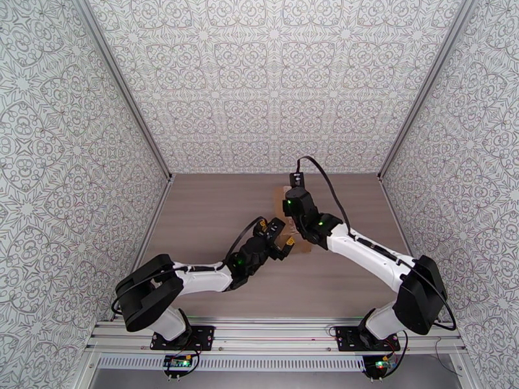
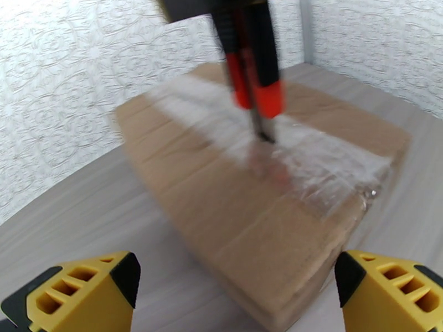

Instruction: Unpack the express box

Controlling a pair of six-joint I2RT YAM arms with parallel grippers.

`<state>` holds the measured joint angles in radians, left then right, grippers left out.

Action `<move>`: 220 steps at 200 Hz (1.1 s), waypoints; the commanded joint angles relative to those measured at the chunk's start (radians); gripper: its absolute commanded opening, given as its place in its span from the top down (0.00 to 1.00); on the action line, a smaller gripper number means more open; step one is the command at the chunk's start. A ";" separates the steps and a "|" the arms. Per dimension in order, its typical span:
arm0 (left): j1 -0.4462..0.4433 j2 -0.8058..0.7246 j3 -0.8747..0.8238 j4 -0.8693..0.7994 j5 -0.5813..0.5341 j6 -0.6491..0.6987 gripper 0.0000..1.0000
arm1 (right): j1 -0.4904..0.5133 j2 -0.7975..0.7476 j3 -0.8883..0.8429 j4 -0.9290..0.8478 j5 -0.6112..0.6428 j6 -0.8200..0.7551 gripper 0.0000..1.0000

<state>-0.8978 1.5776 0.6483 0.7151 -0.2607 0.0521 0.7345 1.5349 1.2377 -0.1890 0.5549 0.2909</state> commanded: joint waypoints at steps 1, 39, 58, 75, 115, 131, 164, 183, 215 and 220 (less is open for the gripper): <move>0.052 -0.049 -0.010 0.033 0.151 -0.018 0.01 | 0.012 0.005 0.031 -0.005 -0.042 -0.003 1.00; 0.112 -0.076 -0.018 0.023 0.345 0.036 0.01 | 0.012 0.013 0.037 -0.008 -0.061 0.007 1.00; 0.146 -0.082 -0.012 0.000 0.479 0.073 0.01 | 0.012 0.014 0.039 -0.004 -0.064 0.002 1.00; 0.171 -0.083 -0.005 -0.027 0.589 0.108 0.01 | 0.011 0.020 0.042 -0.006 -0.069 0.003 1.00; 0.177 -0.088 0.007 -0.083 0.670 0.248 0.01 | 0.013 0.025 0.047 -0.004 -0.075 0.001 1.00; 0.177 -0.082 0.016 -0.097 0.681 0.297 0.01 | 0.011 0.027 0.049 -0.008 -0.076 0.000 1.00; 0.179 -0.055 0.034 -0.066 0.662 0.353 0.01 | 0.013 0.028 0.049 -0.014 -0.076 0.003 1.00; 0.179 -0.038 0.042 -0.047 0.658 0.391 0.01 | 0.012 0.032 0.055 -0.019 -0.075 0.007 1.00; 0.191 -0.016 0.071 -0.084 0.648 0.405 0.01 | 0.012 0.033 0.059 -0.027 -0.075 0.009 1.00; 0.192 -0.011 0.073 -0.089 0.646 0.409 0.01 | 0.011 0.032 0.059 -0.028 -0.076 0.011 1.00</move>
<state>-0.7212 1.5368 0.6838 0.6540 0.3779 0.4107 0.7364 1.5524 1.2621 -0.2005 0.4931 0.2897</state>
